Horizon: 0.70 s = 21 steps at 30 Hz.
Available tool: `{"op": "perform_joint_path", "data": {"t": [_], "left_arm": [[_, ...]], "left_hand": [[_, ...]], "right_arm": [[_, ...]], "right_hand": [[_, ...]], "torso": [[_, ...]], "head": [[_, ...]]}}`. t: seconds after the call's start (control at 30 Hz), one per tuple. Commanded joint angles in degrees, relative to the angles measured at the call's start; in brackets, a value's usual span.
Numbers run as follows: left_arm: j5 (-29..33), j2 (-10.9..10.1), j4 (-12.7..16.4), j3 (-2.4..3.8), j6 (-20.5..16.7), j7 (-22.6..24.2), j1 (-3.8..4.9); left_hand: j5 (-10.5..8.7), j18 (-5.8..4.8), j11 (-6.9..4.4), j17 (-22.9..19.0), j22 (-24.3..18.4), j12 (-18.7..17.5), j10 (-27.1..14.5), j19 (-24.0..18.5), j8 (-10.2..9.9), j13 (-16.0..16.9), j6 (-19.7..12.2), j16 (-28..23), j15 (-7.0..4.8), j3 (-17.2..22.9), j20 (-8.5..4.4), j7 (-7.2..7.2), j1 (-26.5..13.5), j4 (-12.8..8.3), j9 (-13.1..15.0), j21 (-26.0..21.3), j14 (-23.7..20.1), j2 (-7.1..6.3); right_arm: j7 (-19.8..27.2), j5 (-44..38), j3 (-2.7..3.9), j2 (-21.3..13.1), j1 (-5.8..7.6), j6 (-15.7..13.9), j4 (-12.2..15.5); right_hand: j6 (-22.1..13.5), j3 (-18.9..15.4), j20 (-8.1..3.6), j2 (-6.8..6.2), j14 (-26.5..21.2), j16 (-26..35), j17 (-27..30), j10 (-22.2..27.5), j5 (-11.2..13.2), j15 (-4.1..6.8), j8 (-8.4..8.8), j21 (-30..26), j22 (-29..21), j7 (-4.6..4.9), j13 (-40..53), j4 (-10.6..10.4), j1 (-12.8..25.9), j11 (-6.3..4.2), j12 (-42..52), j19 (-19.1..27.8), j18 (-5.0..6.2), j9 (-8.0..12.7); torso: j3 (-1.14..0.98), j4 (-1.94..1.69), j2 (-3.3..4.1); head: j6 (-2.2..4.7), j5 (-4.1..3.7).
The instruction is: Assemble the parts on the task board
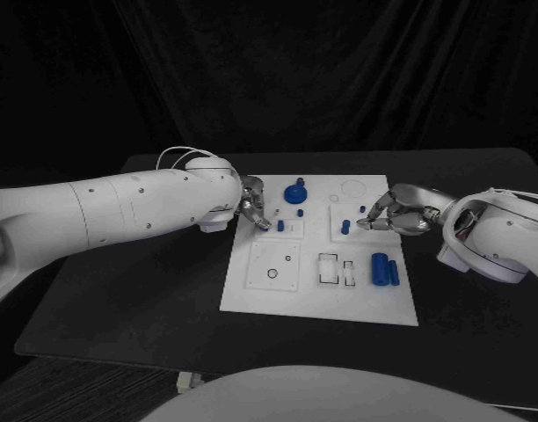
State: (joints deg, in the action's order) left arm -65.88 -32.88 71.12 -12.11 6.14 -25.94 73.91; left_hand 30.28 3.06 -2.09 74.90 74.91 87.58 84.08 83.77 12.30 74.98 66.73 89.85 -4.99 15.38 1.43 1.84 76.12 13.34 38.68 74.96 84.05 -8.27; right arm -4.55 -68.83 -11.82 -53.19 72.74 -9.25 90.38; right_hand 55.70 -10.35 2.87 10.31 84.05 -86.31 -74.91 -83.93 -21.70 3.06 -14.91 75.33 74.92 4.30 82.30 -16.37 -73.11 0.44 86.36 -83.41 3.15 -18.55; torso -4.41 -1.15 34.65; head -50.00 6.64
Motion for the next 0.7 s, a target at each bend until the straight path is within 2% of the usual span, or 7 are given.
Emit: {"op": "perform_joint_path", "data": {"t": [0.03,0.5,0.7], "left_arm": [[0.5,0.0,0.2,0.03,0.5,0.0,0.21],[0.5,-0.5,0.7,0.04,-1.2,0.1,0.56],[0.5,-0.8,1.1,0.04,-1.1,0.0,1.04]], "left_hand": [[-0.29,0.11,-0.39,15.1,10.9,-0.3,4.5,0.3,0.3,13.2,-0.3,0.2,-0.32,10.6,-0.33,0.02,-0.6,-10.3,0.1,-0.1,6.0,-0.15],[-0.39,0.07,-0.37,15.1,10.9,-0.3,4.5,0.4,0.3,13.2,-0.4,0.2,-0.3,10.7,-0.32,0.05,-0.6,-10.4,0.2,0.1,6.0,-0.1],[-0.41,0.06,-0.37,15.1,10.9,-0.2,4.5,0.4,0.3,13.2,-0.4,0.2,-0.3,10.8,-0.32,0.05,-0.6,-10.4,0.2,0.1,6.0,-0.08]], "right_arm": [[-0.5,-0.1,0.03,0.0,-0.13,0.5,0.0],[-0.5,-0.1,0.03,0.1,-0.16,0.7,-0.2],[-0.6,-0.1,0.03,0.1,-0.17,0.8,-0.2]], "right_hand": [[0.3,-0.2,-0.08,0.2,3.8,0.3,-6.9,-1.6,-0.2,0.52,0.35,-0.3,10.3,0.12,-1.1,0.2,-0.5,-0.46,-0.4,0.3,0.41,0.1],[0.3,-0.2,-0.08,0.2,3.8,0.3,-6.9,-1.6,-0.2,0.52,0.35,-0.3,10.3,0.12,-1.1,0.2,-0.5,-0.46,-0.4,0.3,0.41,0.1],[0.3,-0.2,-0.08,0.21,3.8,0.3,-6.8,-1.5,-0.2,0.52,0.36,-0.4,10.3,0.13,-1.2,0.2,-0.6,-0.46,-0.4,0.4,0.43,0.1]], "torso": [[-0.01,0.01,0.0],[0.01,0.01,0.0],[-0.01,0.02,0.02]], "head": [[0.0,0.08],[0.0,0.01],[0.0,0.03]]}}
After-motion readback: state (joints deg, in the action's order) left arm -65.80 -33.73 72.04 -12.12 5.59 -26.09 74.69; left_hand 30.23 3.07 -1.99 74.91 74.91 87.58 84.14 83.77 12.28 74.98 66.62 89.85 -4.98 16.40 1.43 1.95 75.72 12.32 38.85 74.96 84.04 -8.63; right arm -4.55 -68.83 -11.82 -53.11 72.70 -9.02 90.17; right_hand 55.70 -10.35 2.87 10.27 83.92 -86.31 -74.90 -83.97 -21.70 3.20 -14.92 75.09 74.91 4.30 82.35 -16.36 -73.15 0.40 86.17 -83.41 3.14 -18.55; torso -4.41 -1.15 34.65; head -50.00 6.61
